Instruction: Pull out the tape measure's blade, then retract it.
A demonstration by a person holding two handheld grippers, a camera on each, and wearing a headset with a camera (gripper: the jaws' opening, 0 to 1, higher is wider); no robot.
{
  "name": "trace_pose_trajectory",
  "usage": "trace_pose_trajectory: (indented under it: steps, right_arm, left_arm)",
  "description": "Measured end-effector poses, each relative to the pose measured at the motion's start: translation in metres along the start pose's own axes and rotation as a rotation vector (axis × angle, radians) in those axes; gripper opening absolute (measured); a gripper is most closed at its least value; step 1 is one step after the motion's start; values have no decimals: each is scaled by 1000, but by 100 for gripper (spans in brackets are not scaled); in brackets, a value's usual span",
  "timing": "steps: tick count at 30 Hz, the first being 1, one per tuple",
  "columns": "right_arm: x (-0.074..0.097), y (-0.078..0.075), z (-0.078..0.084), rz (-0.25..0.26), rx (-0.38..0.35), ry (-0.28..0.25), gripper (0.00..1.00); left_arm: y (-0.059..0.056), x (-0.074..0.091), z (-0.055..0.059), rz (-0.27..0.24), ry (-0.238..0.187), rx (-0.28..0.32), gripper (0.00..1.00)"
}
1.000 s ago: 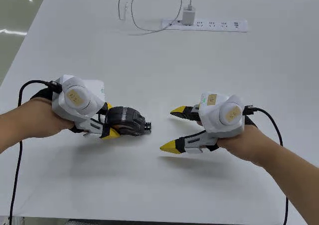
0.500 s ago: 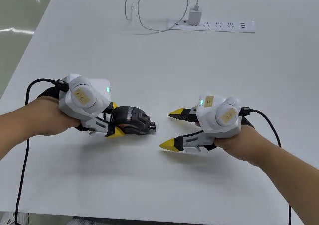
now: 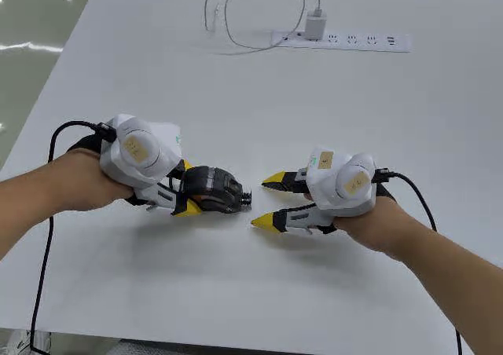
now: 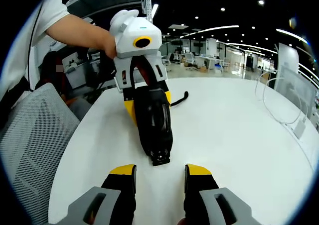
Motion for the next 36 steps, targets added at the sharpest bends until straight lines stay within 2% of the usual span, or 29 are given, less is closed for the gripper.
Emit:
trace_pose_trajectory:
  steps: [36]
  right_arm:
    - [-18,-1,-7,-38,66,-34,13]
  left_arm:
    - [1,0,1,-1,-7,10,28]
Point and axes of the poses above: the centre of the closed fingertips' face, and the gripper's own axes: x roughly backward along the fingers, y roughly to its left, z roughly out of its underside, the point moved 1 cm from there along x, roughly backward along the fingers
